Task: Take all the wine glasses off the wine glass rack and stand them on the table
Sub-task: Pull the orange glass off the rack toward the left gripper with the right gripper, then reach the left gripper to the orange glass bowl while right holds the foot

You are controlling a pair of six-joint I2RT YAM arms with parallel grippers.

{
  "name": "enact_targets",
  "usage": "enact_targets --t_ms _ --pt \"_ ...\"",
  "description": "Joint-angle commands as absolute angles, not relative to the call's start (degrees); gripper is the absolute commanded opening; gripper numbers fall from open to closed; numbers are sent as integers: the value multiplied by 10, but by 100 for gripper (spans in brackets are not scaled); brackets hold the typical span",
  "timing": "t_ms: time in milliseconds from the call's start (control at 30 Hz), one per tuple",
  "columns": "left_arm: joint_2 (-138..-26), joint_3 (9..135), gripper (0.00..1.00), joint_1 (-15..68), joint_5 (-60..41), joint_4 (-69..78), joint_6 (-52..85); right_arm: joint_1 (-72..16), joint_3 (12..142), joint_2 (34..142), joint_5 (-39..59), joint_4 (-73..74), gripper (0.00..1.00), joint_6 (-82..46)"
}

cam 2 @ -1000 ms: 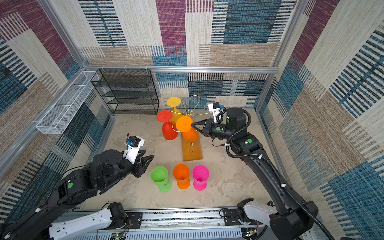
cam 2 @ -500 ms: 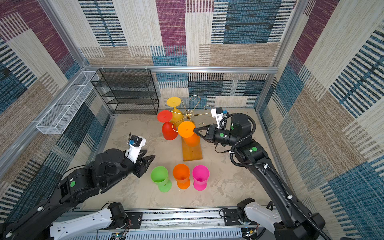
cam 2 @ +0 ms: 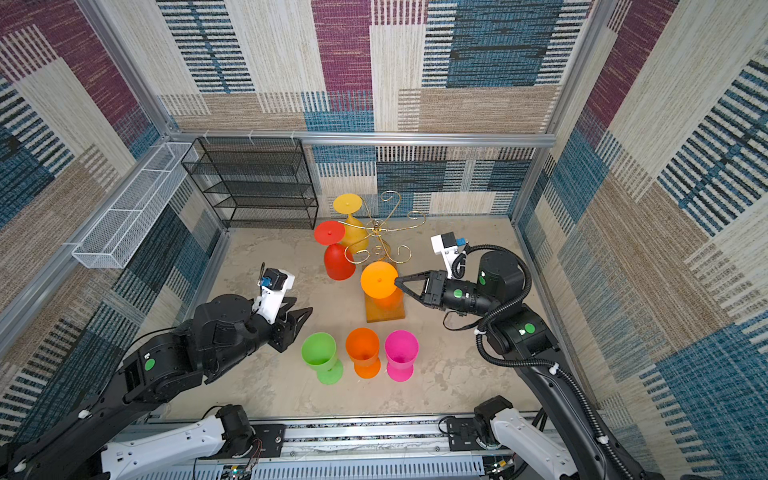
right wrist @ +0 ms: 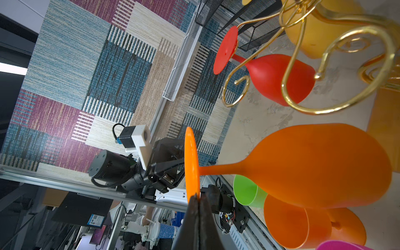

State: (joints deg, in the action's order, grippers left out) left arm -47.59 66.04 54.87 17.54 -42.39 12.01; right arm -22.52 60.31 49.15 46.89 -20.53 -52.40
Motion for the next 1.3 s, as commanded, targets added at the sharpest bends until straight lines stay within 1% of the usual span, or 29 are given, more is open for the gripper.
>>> enact_targets --t_ms 0,233,533,767,867,1100,1267 --pt "-476 669 50 548 171 -411 111 -226 609 483 512 -202 0 -524" --pt "-468 669 50 547 175 -414 112 -226 646 475 552 -212 0 -521" --pt "-465 665 50 545 176 -399 103 -226 721 494 571 -213 0 -513" --pt "-469 655 50 520 134 -360 97 -226 758 517 576 -194 0 -507" --pt "-465 651 50 494 90 -335 98 -226 762 521 578 -166 0 -514" --pt "-464 622 51 407 -87 -232 122 -226 762 532 584 -80 0 -534" --pt "-476 606 51 371 -192 -148 139 -226 779 545 580 -32 0 -536"
